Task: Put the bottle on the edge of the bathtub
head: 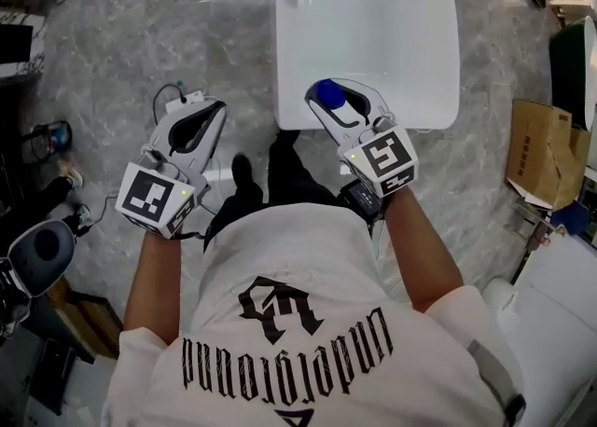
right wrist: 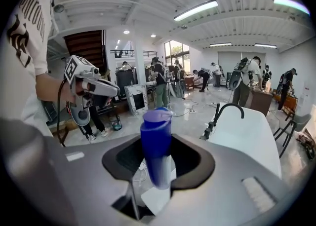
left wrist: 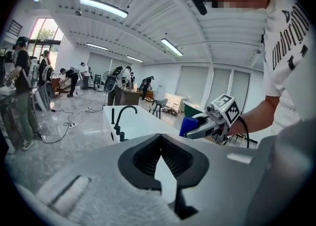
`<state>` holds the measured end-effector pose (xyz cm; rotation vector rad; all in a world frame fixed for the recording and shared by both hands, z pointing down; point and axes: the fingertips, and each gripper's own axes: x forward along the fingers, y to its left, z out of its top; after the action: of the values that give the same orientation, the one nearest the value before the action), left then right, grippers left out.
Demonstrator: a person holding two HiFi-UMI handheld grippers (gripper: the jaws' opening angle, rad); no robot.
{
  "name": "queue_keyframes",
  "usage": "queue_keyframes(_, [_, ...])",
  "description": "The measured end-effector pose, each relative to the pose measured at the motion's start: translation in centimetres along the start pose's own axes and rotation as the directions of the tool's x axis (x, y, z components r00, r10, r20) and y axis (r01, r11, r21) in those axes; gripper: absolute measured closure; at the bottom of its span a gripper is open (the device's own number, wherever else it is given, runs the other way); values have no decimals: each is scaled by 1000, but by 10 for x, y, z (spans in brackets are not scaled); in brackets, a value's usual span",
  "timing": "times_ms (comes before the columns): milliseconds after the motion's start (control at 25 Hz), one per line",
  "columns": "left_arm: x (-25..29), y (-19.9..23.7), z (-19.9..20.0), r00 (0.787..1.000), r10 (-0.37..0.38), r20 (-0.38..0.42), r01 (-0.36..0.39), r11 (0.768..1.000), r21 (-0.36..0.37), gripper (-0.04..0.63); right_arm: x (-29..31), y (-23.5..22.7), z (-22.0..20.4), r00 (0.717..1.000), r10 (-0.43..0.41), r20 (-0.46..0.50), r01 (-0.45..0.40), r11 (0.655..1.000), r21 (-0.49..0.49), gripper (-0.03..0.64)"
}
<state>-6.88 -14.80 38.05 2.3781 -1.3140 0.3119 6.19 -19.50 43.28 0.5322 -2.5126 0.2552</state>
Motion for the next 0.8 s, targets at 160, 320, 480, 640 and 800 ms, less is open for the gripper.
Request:
queue_keyframes(160, [18, 20, -23, 1000, 16, -21, -17, 999, -41, 589, 28, -8, -21, 998, 40, -40, -40, 999, -6, 460])
queue_keyframes(320, [35, 29, -36, 999, 11, -51, -14, 998, -62, 589, 56, -13, -36, 996, 79, -52, -80, 997, -15, 460])
queue_keyframes(480, [54, 30, -53, 998, -3, -69, -1, 998, -59, 590, 75, -23, -55, 992, 100, -80, -102, 995, -13, 460])
queue_keyframes(640, [65, 33, -69, 995, -13, -103, 6, 998, -64, 589, 97, -24, -73, 987, 123, -104, -125, 992, -7, 460])
queue_keyframes(800, [85, 37, -84, 992, -25, -121, 17, 998, -68, 589, 119, -36, -91, 985, 122, -124, -125, 992, -20, 460])
